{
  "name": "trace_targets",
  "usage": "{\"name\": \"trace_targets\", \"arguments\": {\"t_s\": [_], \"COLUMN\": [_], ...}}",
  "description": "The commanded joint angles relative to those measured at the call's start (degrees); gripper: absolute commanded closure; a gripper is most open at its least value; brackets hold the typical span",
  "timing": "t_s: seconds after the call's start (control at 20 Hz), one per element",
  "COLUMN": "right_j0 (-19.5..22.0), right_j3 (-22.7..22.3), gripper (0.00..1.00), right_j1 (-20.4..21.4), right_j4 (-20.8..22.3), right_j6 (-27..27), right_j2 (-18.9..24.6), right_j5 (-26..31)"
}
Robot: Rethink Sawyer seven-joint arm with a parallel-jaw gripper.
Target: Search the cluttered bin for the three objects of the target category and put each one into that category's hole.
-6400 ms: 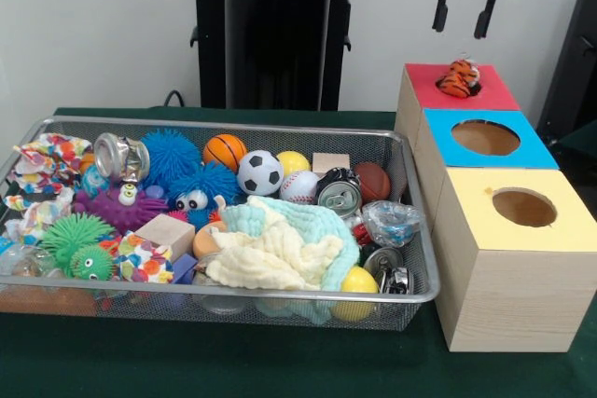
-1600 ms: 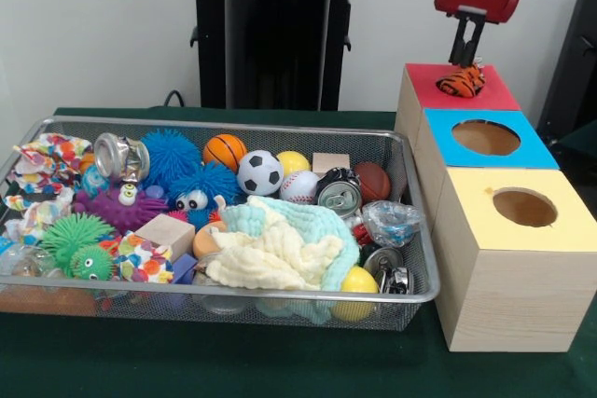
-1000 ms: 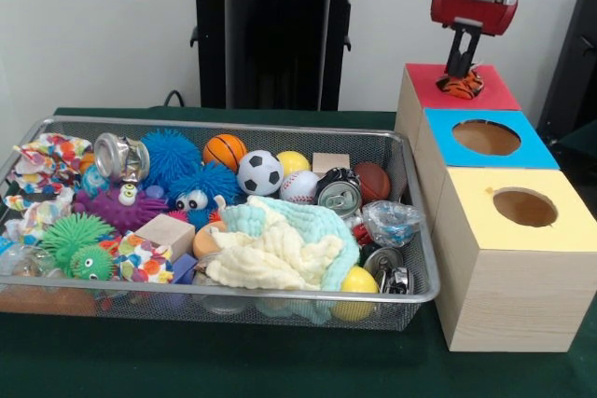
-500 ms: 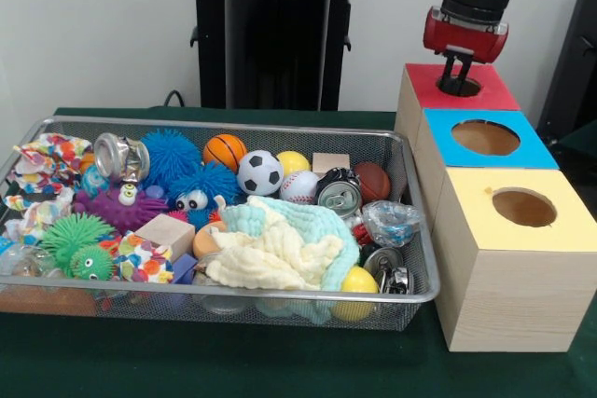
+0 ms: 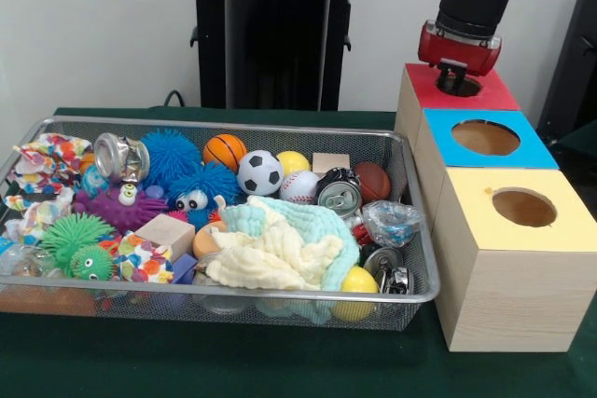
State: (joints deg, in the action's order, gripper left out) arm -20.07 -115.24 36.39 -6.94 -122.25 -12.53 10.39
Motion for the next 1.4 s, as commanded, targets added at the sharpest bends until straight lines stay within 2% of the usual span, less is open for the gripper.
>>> {"name": "trace_targets", "arguments": {"t_s": [0.05,0.3,0.45,0.6,0.85,1.25,1.4], "right_j0": [3.1,4.5,3.9,3.9,6.6,9.2,11.9], "right_j3": [3.1,1.7,1.8,1.7,1.1,4.5,7.0], "gripper": [1.0,1.0,1.0,1.0,1.0,1.0,1.0], "right_j1": [1.5,6.1,8.4,10.3,12.4,15.6,15.8], "right_j4": [-2.6,-3.1,-3.4,-3.8,-3.2,-1.9,0.1], "right_j6": [-8.6,-7.8,-8.1,-8.3,-6.4,-3.3,0.4], "right_j2": [5.5,7.3,6.9,6.8,8.8,8.8,8.9], "right_j5": [-0.4,4.0,6.8,7.6,8.1,15.7,17.9]}}
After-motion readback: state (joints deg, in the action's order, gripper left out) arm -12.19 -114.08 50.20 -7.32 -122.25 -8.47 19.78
